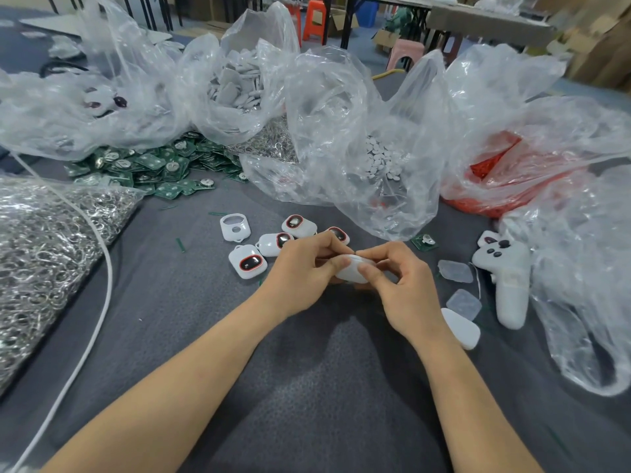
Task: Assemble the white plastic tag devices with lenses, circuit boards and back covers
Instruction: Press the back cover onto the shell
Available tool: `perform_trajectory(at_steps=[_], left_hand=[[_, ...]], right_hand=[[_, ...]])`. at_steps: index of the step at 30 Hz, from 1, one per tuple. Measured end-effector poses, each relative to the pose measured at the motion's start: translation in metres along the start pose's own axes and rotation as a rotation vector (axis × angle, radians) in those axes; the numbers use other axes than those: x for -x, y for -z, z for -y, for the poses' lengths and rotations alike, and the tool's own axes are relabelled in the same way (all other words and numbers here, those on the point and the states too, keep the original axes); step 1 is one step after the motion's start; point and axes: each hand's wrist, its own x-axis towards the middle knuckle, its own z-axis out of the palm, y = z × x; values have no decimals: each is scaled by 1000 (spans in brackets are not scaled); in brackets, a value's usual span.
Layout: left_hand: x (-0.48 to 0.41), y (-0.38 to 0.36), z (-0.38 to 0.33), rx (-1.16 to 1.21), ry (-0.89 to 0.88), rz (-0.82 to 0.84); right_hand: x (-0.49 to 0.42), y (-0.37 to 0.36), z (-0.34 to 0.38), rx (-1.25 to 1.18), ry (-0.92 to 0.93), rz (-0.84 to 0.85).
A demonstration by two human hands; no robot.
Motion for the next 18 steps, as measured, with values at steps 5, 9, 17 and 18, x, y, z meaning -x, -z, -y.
perform_trajectory(at_steps=[5,9,17,18], left_hand=[[1,-5,-1,29,-28,-68],[-1,-5,2,144,27,-55],[-2,-3,1,96,86,-65],[-2,-6,0,91,79,-90]], right_hand=[[1,-3,0,-64,-30,-42],[1,-5,0,-314,-119,-88],[0,-6,-4,-276,-124,-73],[0,-6,-4,-241,-114,-79]])
